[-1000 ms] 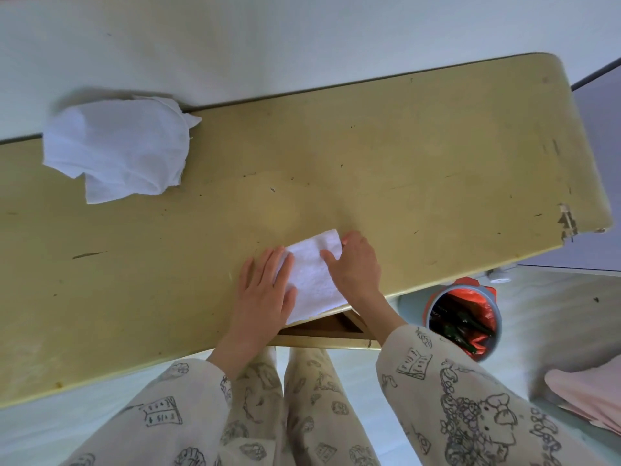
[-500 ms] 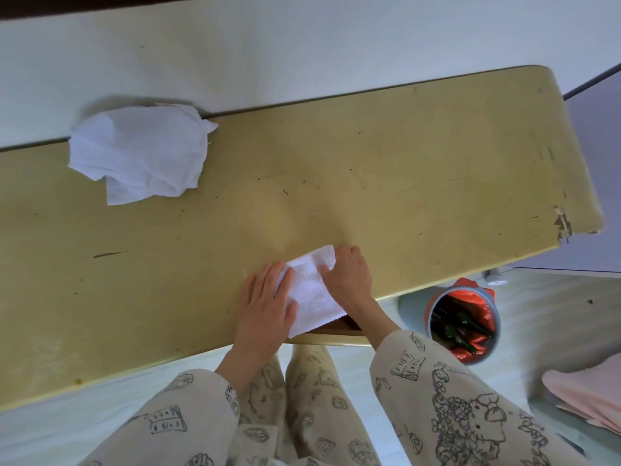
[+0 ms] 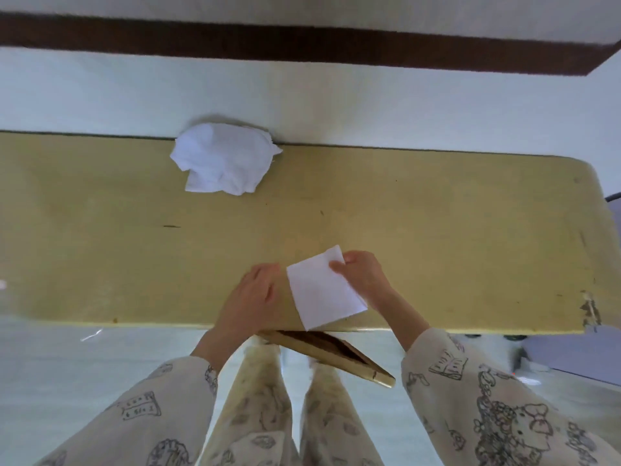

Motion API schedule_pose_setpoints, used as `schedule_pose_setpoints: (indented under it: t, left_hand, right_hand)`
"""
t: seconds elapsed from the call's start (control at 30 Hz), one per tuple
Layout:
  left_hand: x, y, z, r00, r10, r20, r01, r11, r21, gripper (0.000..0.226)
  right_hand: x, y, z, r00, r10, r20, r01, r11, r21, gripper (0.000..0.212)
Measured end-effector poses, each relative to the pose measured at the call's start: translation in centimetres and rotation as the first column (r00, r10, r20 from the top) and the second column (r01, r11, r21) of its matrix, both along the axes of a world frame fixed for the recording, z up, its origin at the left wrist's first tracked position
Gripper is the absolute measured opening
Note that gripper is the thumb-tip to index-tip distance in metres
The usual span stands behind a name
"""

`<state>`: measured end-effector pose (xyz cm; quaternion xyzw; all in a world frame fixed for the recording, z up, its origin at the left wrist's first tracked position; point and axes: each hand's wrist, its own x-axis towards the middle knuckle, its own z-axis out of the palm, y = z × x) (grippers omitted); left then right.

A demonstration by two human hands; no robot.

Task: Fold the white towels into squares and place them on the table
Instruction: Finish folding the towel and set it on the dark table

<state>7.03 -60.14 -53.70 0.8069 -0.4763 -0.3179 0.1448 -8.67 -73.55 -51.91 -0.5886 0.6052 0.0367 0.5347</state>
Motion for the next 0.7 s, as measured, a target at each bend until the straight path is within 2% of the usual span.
schedule_pose_setpoints:
  t: [0.07,0.13,0.23,0.33,0.47,0.57,0.63,0.7]
  left_hand:
    - [0.4,1.6,2.2,0.993,0.120,-0.025,-0.121,0.991,-0.062,0.037]
    - [0.5,4.0,4.1,0.972,0.230,-0.038,-0.233,0.963,-0.132,0.035]
    - [0.6,9.1,6.8,0.912,0.405,-0.057,-0.408,0.892,-0.192,0.032]
    - [0.4,15.7,9.5,0.817,0.574,-0.054,-0.567,0.784,-0.250,0.031]
    - [-0.3,25.2,13.3,0.606,0.790,-0.087,-0.774,0.562,-0.293,0.029]
    - [-2.0,33.0,15.6,0.422,0.899,-0.116,-0.868,0.364,-0.337,0.027]
    - [-4.0,38.7,16.4,0.317,0.942,-0.112,-0.901,0.262,-0.346,0.026]
    - [-6.5,44.5,16.9,0.230,0.966,-0.119,-0.918,0.175,-0.357,0.025]
  right_hand:
    - [1.0,0.3,2.0,0.974,0.225,-0.019,-0.225,0.965,-0.136,0.022]
    - [2.2,1.0,4.1,0.922,0.387,-0.024,-0.380,0.892,-0.244,0.021]
    - [4.7,2.7,7.5,0.820,0.571,-0.037,-0.539,0.749,-0.384,0.017]
    - [7.8,6.0,11.4,0.687,0.726,-0.036,-0.650,0.592,-0.477,0.014]
    - [12.1,13.4,15.7,0.464,0.885,-0.050,-0.737,0.354,-0.576,0.012]
    - [14.6,21.5,18.2,0.298,0.954,-0.039,-0.734,0.203,-0.648,0.026]
    - [15.3,27.9,19.4,0.201,0.979,-0.034,-0.729,0.126,-0.672,0.033]
    - [15.4,34.4,20.1,0.113,0.993,0.012,-0.735,0.092,-0.672,0.026]
